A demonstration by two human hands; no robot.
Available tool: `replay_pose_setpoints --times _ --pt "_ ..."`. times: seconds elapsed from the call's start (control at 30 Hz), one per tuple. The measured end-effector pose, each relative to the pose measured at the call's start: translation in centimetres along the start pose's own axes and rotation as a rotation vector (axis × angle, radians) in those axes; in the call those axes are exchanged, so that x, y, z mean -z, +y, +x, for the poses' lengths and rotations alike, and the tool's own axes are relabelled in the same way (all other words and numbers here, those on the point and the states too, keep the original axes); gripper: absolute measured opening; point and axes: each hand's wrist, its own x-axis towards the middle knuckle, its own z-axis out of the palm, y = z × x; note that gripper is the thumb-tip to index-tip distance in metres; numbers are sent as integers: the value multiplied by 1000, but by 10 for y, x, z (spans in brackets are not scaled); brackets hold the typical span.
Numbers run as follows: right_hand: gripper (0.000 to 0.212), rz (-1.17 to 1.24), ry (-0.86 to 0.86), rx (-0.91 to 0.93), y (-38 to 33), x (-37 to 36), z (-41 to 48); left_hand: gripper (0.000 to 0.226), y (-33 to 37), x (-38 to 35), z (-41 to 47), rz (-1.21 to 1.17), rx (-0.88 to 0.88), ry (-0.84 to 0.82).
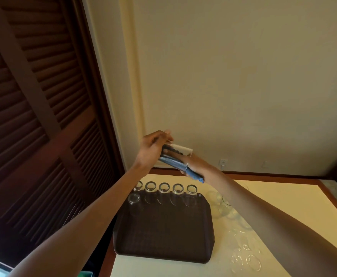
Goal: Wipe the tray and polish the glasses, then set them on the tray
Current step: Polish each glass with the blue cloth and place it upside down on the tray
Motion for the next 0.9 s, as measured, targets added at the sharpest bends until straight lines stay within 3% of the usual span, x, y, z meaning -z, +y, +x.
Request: replay_pose_setpoints --times 0.1,0.17,0.23,0.3,0.37,0.5,0.53,0.63,0.77,0.9 --pt "18 -641 387 240 -8 8 -2 42 -2 5 3 -256 387 -115" --pt "14 -914 499 368 -18 14 -14 37 1 5 1 -283 528 -210" --pt "16 -1040 552 416 -24 20 -19 34 3 5 0 -263 565 -241" --pt "26 -937 563 361 -15 16 -8 38 1 6 2 -220 522 -214" --pt "22 -709 455 196 -4 7 7 39 -5 6 4 -190 427 -153" --pt "45 177 -46 -105 8 -9 6 38 -17 10 -1 -159 284 -93" --pt "50 279 -129 -143 9 -10 2 41 -20 10 -3 -159 279 -79" --pt "70 313 -311 -152 19 -12 -4 43 -32 13 -6 -155 280 -26" --pt "62 410 -415 -136 35 -21 -3 69 -53 22 -7 -169 309 21" --pt "51 638 -490 -158 68 -35 1 70 -78 37 -5 -180 372 43"
